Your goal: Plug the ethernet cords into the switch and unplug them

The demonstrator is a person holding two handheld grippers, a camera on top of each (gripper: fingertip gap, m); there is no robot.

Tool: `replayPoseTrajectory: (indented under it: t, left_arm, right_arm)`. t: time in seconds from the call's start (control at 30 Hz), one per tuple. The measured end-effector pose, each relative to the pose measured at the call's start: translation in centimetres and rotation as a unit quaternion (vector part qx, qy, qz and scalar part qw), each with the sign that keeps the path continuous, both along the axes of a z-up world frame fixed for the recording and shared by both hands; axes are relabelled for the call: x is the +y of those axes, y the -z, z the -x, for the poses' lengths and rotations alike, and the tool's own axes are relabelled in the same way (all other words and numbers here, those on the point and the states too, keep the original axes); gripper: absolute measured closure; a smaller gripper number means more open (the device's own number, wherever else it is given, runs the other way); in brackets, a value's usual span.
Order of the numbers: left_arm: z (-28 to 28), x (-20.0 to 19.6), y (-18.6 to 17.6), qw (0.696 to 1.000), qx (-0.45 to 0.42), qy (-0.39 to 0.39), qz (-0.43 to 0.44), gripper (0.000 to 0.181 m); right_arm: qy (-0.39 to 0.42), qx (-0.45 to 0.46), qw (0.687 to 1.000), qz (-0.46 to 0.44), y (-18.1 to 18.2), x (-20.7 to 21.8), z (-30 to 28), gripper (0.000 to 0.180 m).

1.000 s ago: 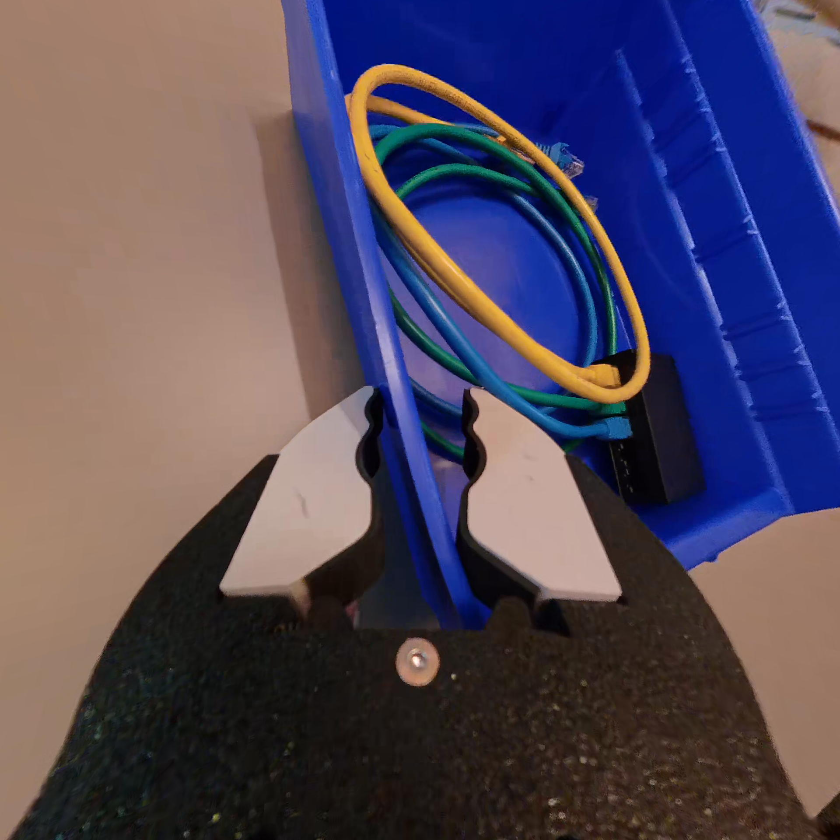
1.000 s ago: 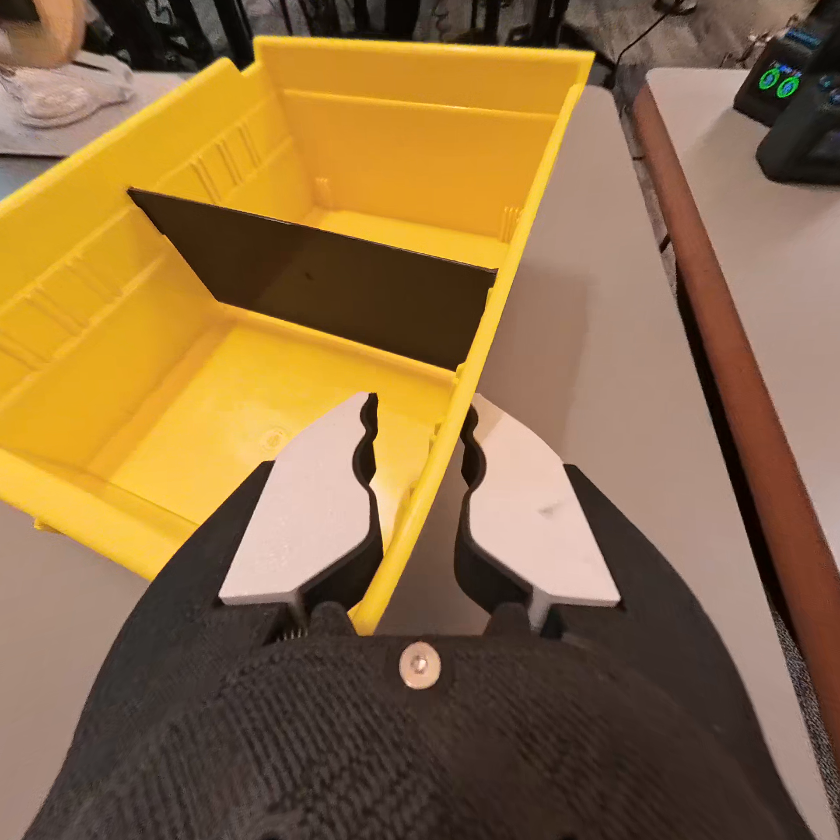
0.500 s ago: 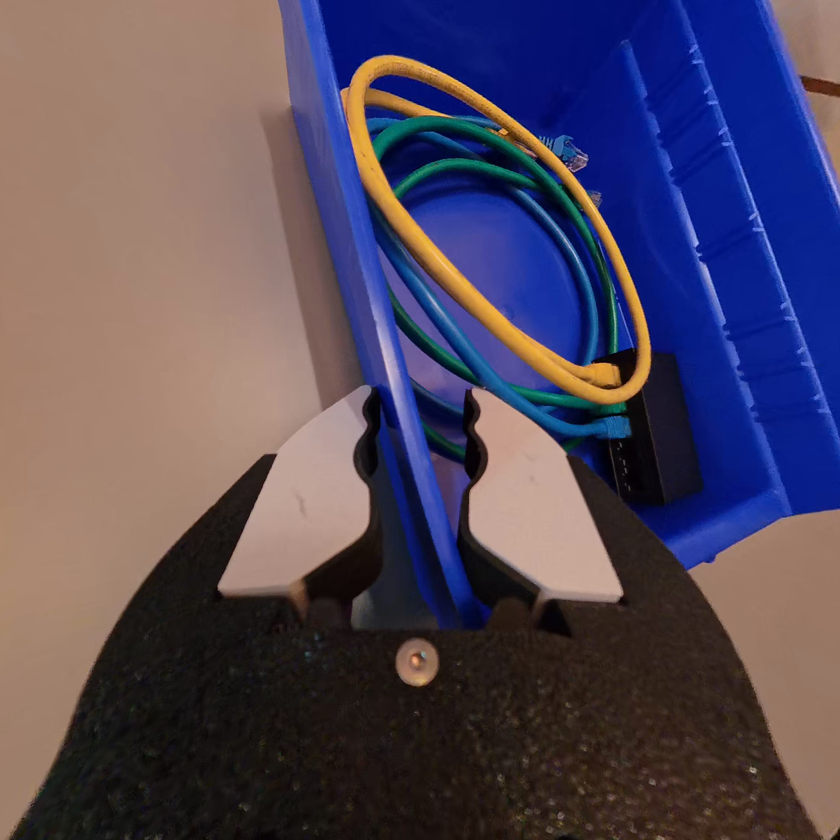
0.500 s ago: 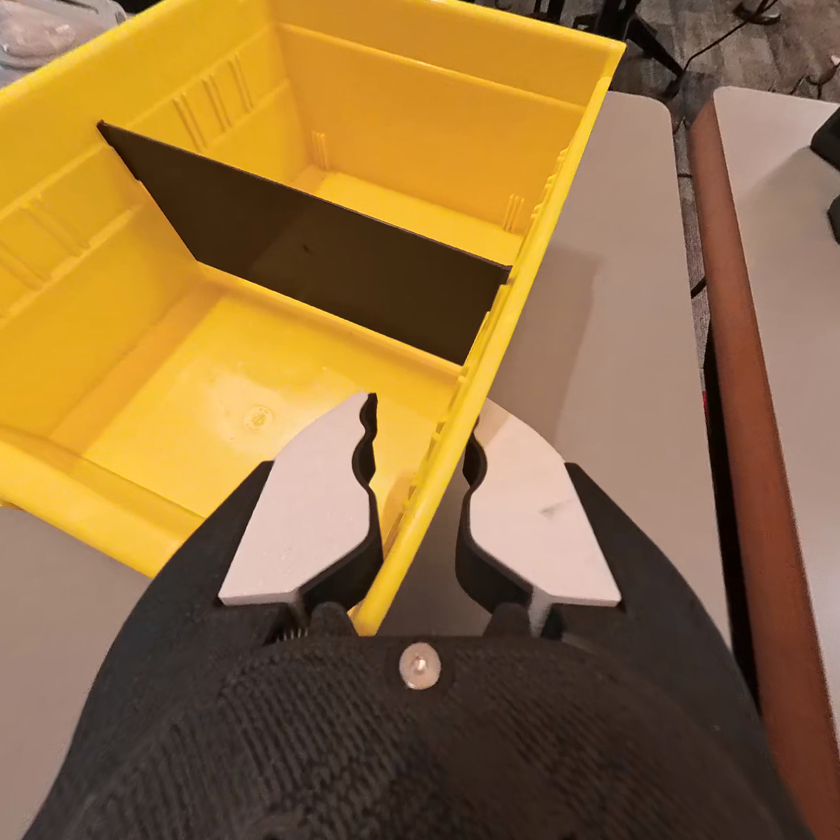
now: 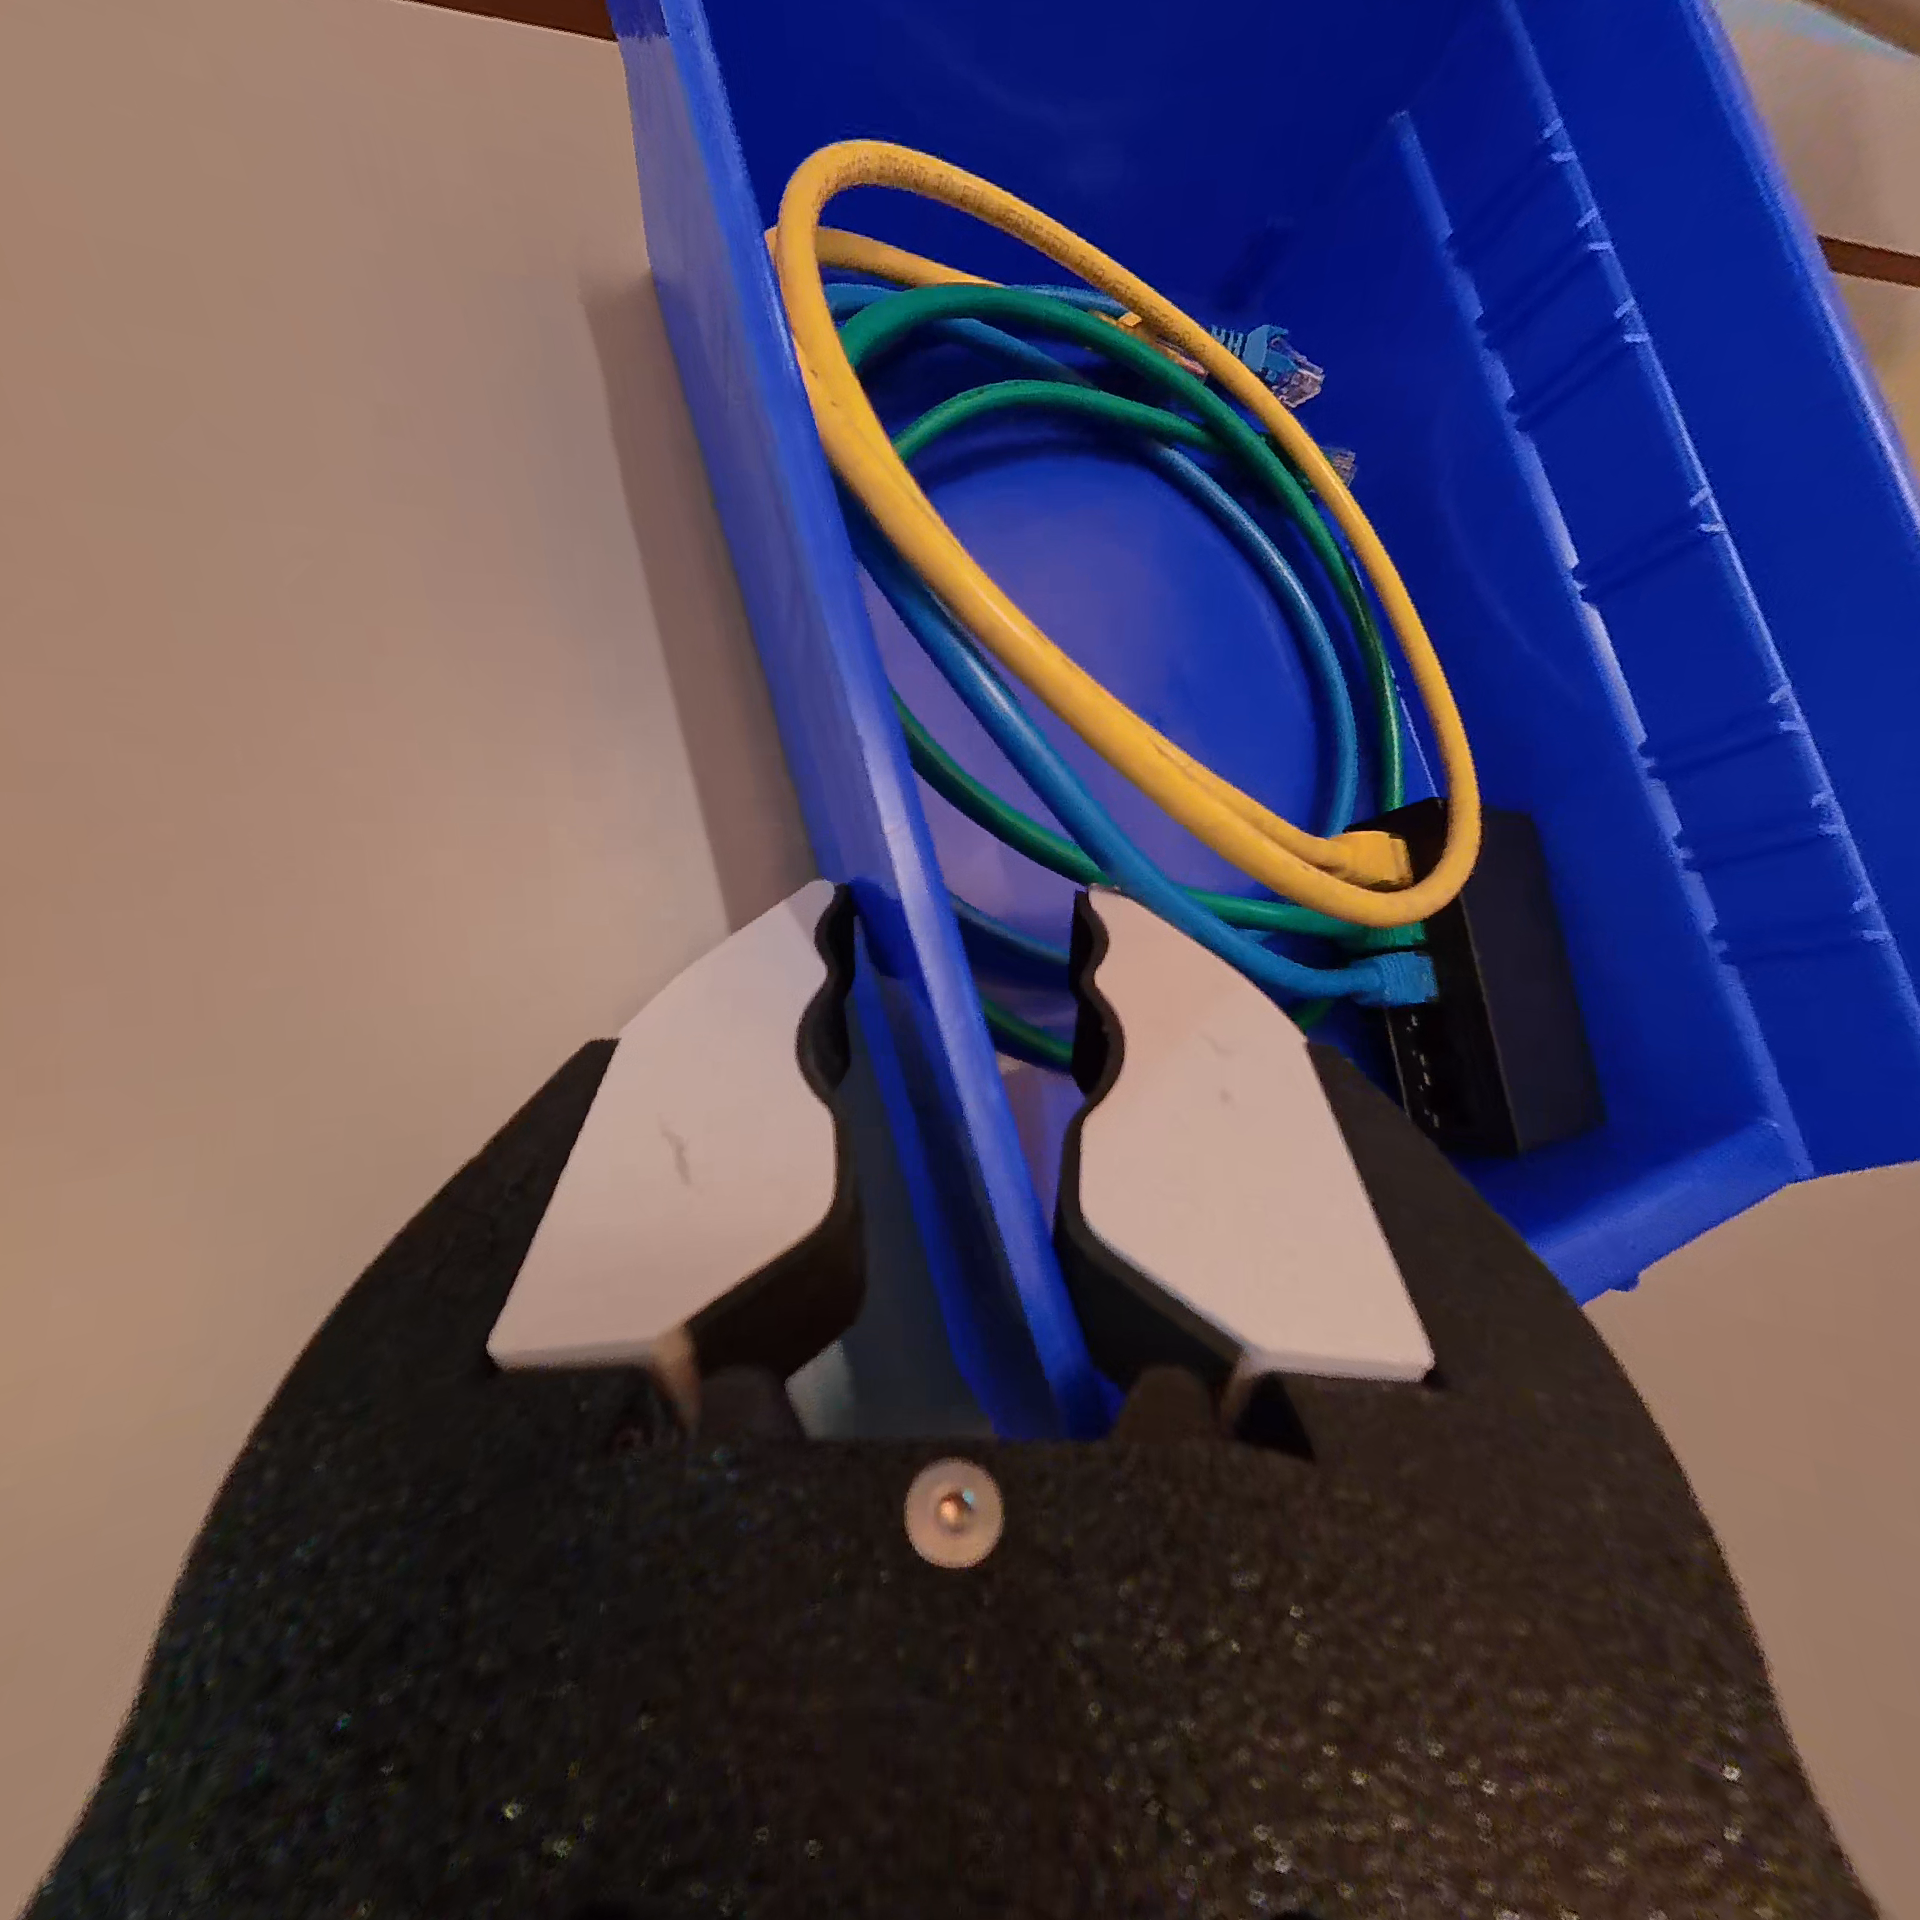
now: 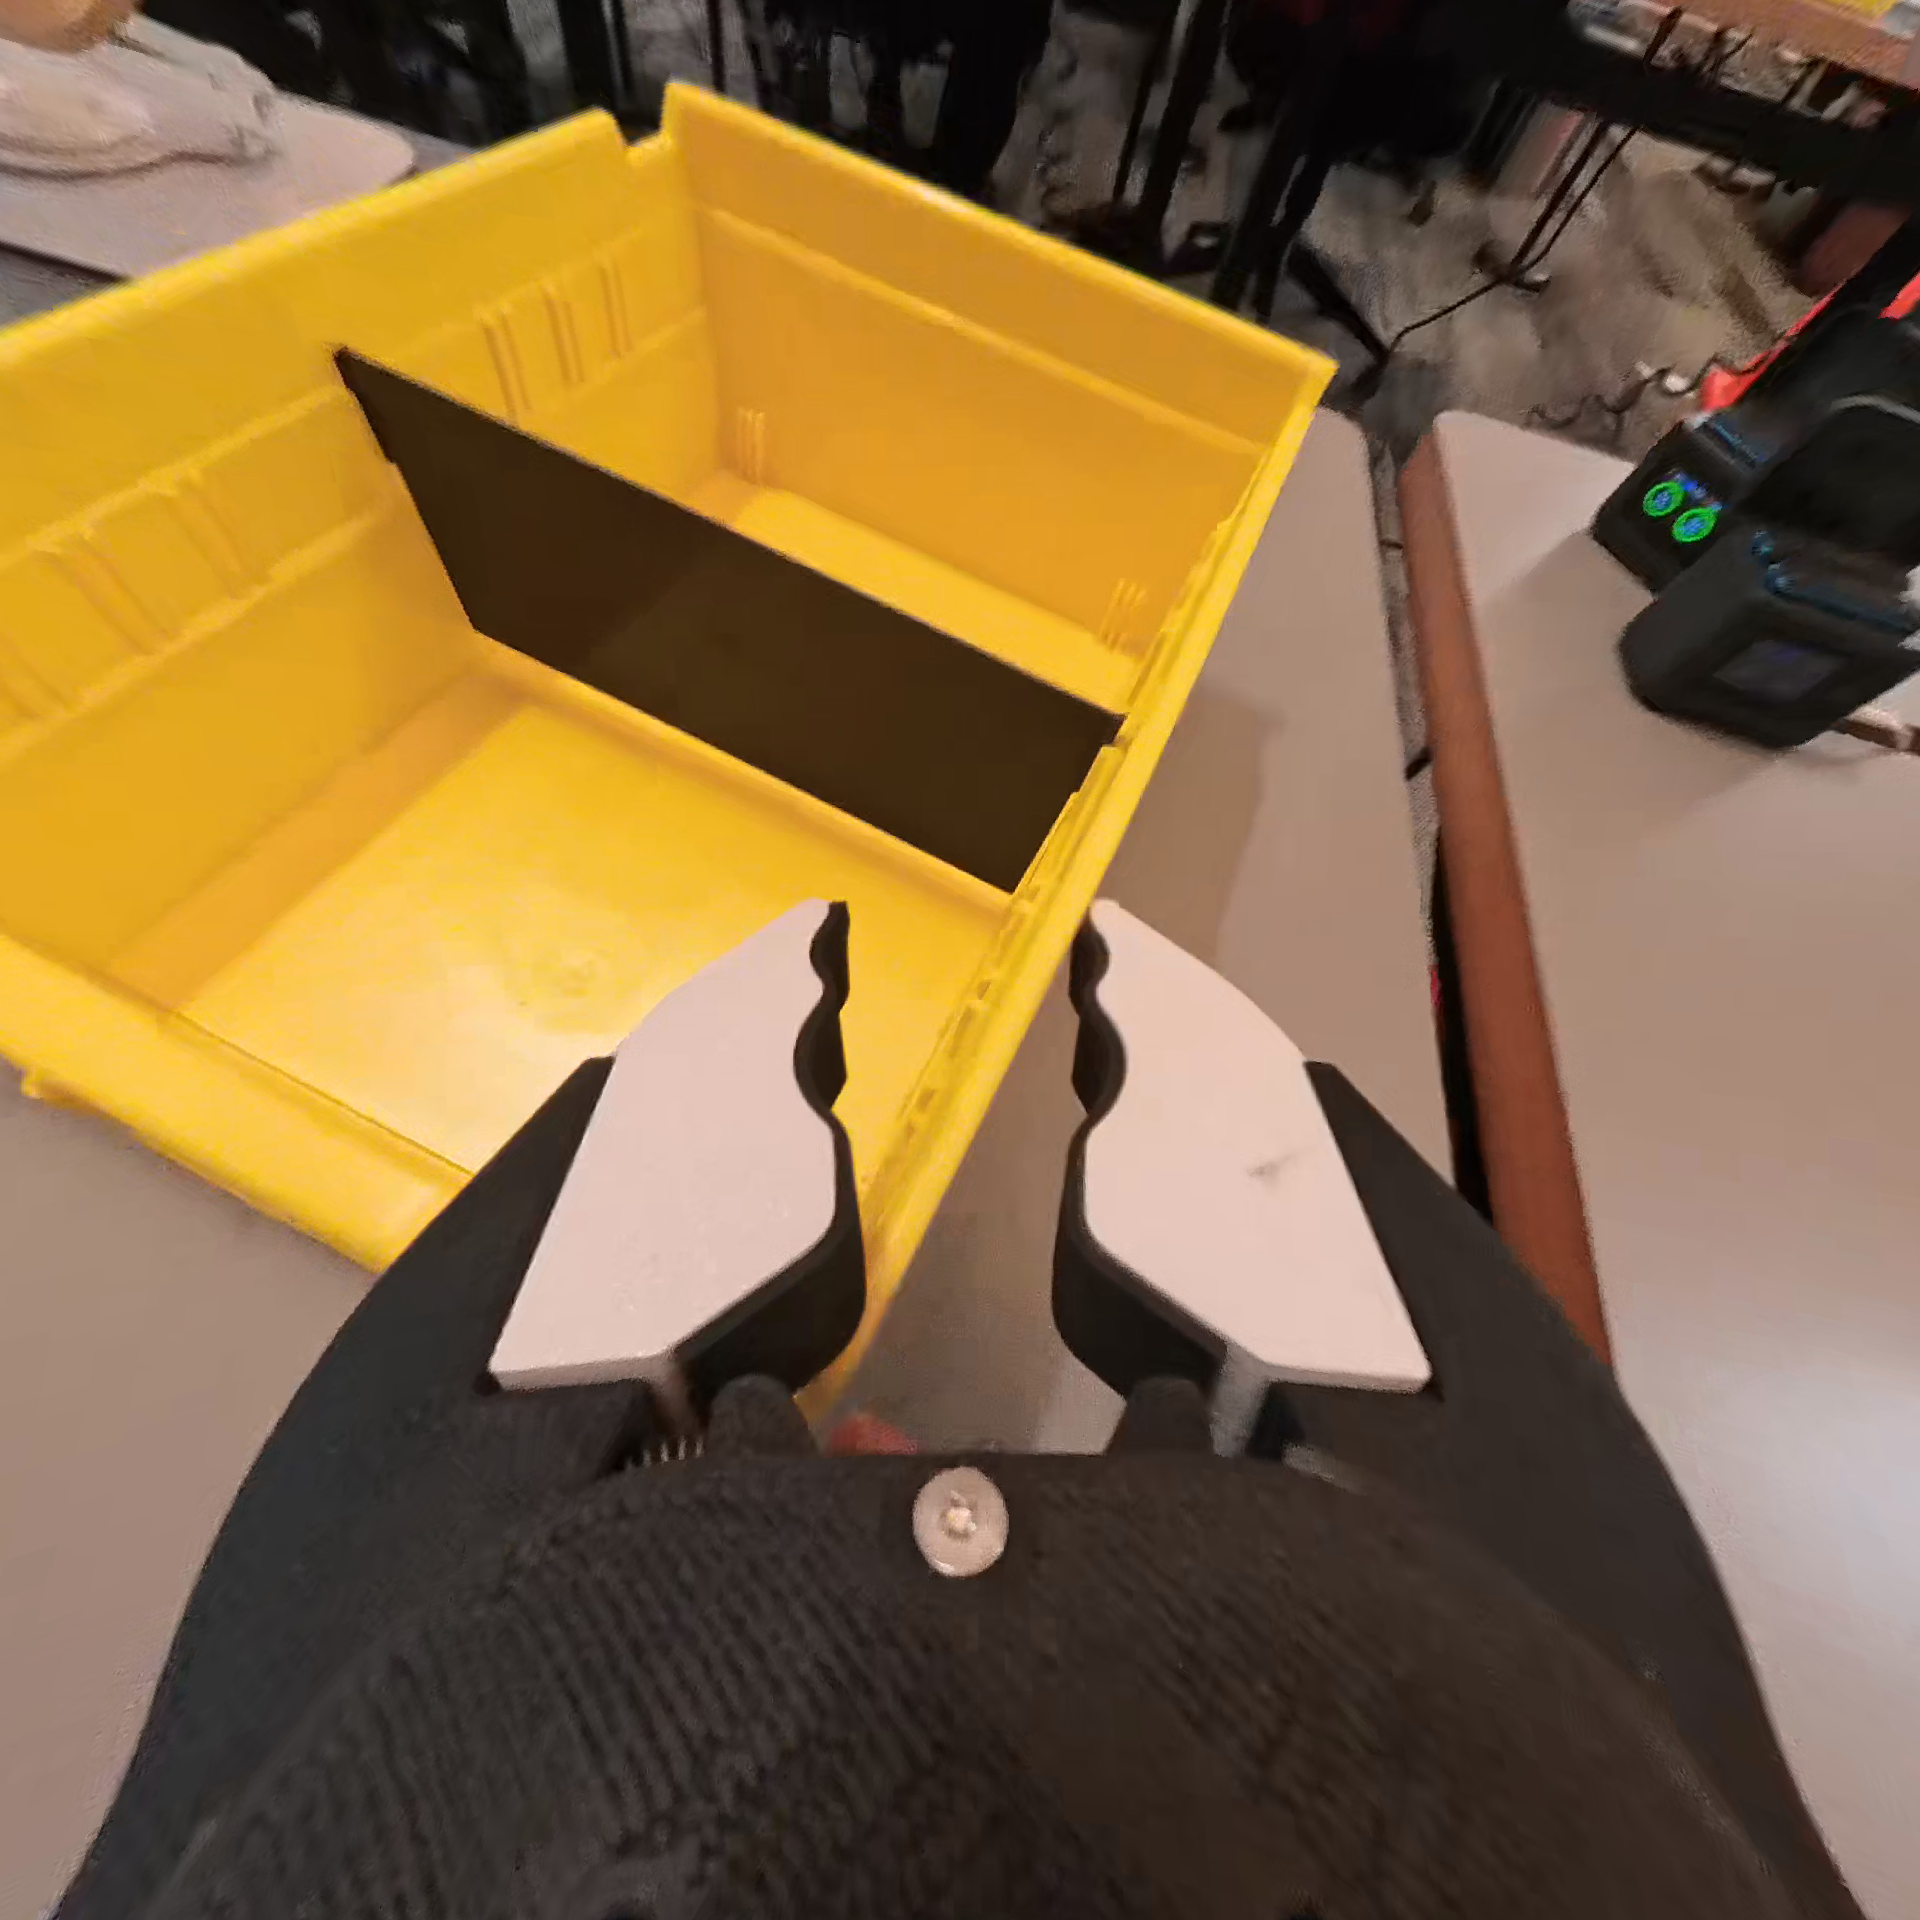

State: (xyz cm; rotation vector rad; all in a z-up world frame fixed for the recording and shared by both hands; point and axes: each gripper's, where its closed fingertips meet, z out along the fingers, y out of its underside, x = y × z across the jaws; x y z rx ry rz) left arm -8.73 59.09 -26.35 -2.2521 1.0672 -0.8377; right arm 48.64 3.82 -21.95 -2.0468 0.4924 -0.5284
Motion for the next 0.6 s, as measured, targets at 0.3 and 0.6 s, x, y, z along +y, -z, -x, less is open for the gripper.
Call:
replayPoseTrajectory:
  t: [0.3, 0.6]
  left_arm:
    - [1.2, 1.5, -0.4, 0.991, 0.061, -0.033, -0.118, 0.123]
    - [0.6, -0.7, -7.6, 0.975, 0.044, 0.048, -0.212, 0.107]
  right_arm:
    - [-0.003, -0.073, 0.996, -0.053, -6.6, -2.1, 6.4, 0.122]
    - [-0.073, -0.031, 0.989, -0.128, -3.2, -3.0, 19.0, 0.096]
